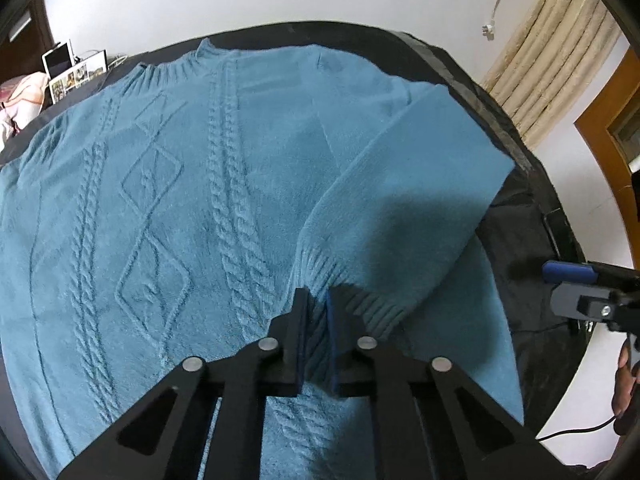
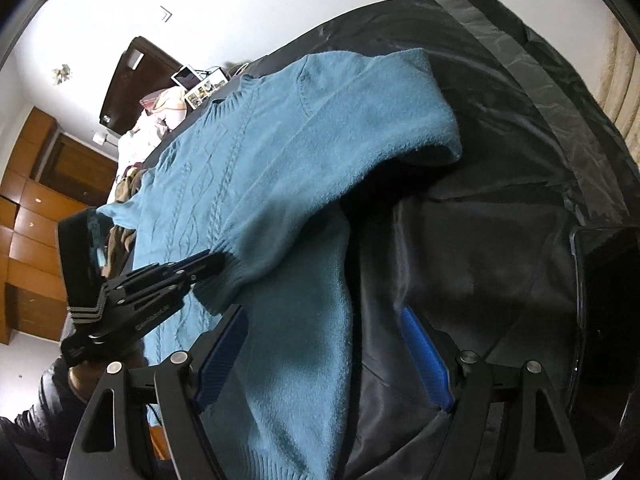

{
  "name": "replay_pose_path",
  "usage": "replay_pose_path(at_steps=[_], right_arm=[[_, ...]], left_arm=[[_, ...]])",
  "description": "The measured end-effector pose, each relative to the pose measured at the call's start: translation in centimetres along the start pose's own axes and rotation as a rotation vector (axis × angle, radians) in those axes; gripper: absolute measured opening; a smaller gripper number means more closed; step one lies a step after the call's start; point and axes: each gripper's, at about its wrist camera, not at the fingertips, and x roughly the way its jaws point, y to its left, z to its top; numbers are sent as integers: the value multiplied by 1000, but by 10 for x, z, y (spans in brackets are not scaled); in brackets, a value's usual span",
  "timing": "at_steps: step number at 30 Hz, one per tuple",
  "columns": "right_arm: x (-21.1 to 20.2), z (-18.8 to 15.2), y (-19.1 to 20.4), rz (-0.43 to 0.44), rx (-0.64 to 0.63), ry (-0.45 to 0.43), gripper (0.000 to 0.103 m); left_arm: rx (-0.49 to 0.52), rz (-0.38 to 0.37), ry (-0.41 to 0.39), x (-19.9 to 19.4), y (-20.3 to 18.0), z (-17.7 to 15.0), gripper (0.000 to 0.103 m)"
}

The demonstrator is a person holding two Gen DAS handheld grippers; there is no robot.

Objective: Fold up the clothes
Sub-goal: 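Grasp the other sleeve cuff with the left tool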

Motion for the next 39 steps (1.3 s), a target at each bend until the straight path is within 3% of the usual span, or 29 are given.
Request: replay_pose_path(at_steps=[13,22,32,39], right_arm=[[-4,-19,17,-48,20,-27,80],[3,-22,35,-64,27,-37,80],[20,-15,56,-113,2,-22,80],[33,12,73,-196,-54,-39,80]], left_arm=[[-46,-23,-159,-70,43,39,8],[-93,38,-239,-106,108,75,8],[-164,118,-236,-112,186,73,8],[-166,140,-181,-86,215,67,8]])
